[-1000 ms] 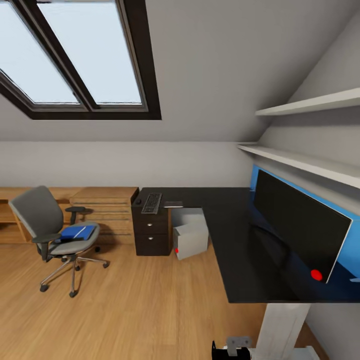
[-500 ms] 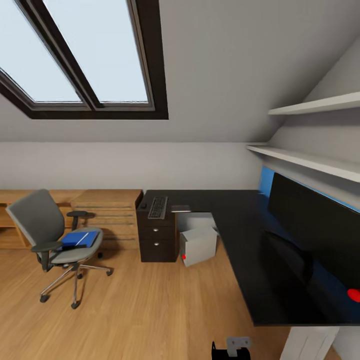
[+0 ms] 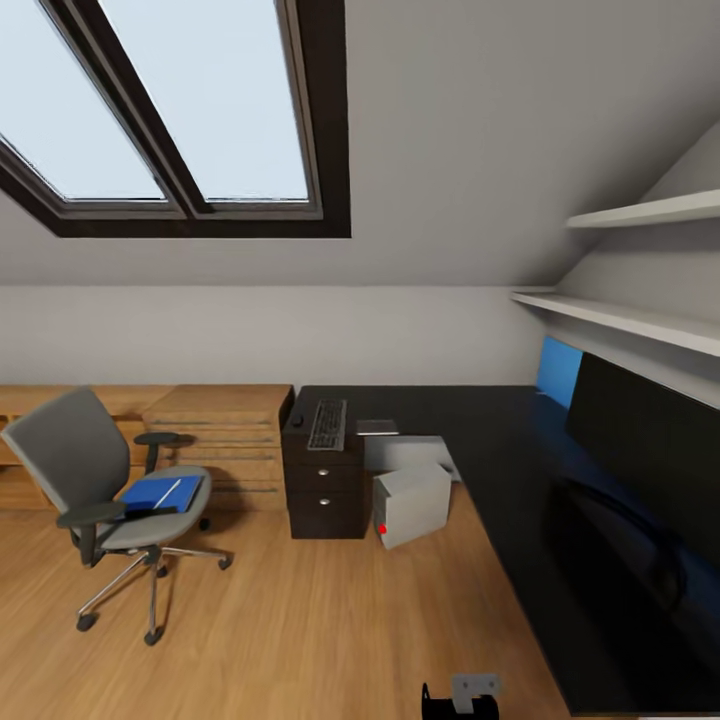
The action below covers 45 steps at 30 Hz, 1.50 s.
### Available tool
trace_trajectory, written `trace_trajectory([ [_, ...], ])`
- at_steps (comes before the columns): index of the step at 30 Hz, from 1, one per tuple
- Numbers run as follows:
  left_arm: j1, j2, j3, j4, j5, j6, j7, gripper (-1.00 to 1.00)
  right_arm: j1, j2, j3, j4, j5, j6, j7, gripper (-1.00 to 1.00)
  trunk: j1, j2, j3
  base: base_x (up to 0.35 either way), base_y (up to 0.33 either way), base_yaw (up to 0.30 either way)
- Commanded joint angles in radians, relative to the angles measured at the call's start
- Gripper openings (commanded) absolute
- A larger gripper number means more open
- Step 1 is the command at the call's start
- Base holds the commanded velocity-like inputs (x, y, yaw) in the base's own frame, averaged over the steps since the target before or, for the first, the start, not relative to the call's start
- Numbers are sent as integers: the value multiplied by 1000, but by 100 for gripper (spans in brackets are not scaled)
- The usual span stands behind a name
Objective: In the bedroom, organize the workspace by keeping the computer under the desk, ensuring the monitor is on the desk, placing the keyboard on the desk next to the monitor, placing the mouse on the desk next to the keyboard, moving the folder from the swivel chair onto the desk next to the mouse, stacking the notebook on top of the folder with the pen on top of the notebook, and positioning the swivel chair next to the desk.
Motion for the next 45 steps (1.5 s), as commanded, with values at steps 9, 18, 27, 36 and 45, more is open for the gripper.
trace_trajectory([
  [9,0,1,-9,-1,8,-1,7,100,-1,1,9,1,-8,-3,-3,100,1,-1,-2,316,125,0],
  [18,0,1,-9,-1,8,-1,7,100,-1,1,9,1,-8,-3,-3,100,1,-1,-2,325,54,0],
  [27,0,0,-9,-1,8,-2,7,100,-1,1,9,1,-8,-3,-3,100,1,-1,-2,328,4,0],
  [36,0,0,-8,-1,8,-2,7,100,-1,1,9,1,-8,-3,-3,100,1,-1,-2,328,0,0],
  [45,0,0,-9,-1,8,-2,7,100,-1,1,9,1,-8,-3,-3,100,1,-1,-2,329,0,0],
])
